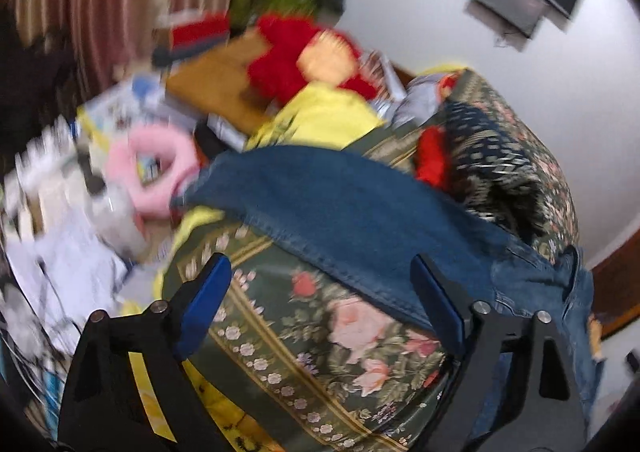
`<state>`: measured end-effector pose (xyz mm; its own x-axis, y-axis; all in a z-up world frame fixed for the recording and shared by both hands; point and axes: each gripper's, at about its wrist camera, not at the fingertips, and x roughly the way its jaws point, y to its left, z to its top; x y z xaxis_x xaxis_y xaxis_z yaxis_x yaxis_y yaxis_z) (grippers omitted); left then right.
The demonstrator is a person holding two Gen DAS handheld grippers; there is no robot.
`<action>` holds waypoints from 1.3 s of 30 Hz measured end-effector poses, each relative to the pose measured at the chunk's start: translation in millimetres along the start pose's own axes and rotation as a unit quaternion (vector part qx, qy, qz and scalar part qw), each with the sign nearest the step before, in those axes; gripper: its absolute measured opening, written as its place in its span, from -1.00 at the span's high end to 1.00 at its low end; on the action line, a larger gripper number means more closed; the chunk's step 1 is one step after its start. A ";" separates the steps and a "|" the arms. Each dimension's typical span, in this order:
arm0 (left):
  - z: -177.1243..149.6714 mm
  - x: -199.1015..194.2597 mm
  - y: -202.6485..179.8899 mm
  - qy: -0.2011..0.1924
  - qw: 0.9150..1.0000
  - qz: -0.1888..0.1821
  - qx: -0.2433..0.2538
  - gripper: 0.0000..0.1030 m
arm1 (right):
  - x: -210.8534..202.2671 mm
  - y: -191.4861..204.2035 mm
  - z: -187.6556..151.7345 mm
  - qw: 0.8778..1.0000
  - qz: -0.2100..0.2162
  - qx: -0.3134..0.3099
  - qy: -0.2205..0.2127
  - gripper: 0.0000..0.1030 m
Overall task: Fold large clothes
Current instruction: 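Grasp the denim jacket sleeve with the left gripper and lift it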
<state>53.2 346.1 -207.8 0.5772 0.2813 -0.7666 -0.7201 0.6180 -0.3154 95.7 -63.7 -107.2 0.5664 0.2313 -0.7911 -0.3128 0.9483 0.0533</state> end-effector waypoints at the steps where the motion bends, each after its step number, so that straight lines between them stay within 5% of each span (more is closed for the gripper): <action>1: 0.8 9.2 8.4 0.018 1.000 -0.009 -0.017 -0.63 | 5.2 0.8 0.9 1.000 -0.001 0.002 0.006 -1.00; 5: 3.1 44.9 43.2 0.090 0.990 -0.066 -0.089 -0.53 | 22.9 3.5 1.8 0.999 -0.014 0.001 0.029 -1.00; 11: 27.4 54.9 58.8 0.075 0.989 -0.078 -0.097 -0.53 | 40.3 6.3 6.9 0.998 -0.028 0.002 0.049 -1.00; 20: 47.5 120.3 123.9 0.129 0.947 -0.167 -0.244 -0.45 | 46.5 7.4 10.9 0.998 -0.042 0.004 0.050 -1.00; 24: 48.5 139.1 134.7 0.132 0.937 -0.168 -0.275 -0.25 | 47.2 3.4 11.5 0.998 -0.042 0.013 0.052 -1.00; 29: 58.5 147.1 126.2 0.117 0.958 -0.114 -0.236 -0.04 | 43.1 0.2 11.1 0.998 -0.044 0.017 0.046 -1.00; 35: 73.8 127.9 96.3 0.063 0.986 0.007 -0.154 0.79 | 32.7 -3.2 9.0 0.998 -0.052 0.010 0.033 -1.00; 39: 84.7 96.5 58.4 0.005 0.996 0.057 -0.075 0.91 | 22.0 -4.9 9.6 0.998 -0.059 0.004 0.015 -1.00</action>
<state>99.5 471.4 -252.8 0.4849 0.3350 -0.8079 -0.8308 0.4650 -0.3058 117.1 -61.1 -119.0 0.5763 0.1116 -0.8096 -0.2394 0.9702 -0.0366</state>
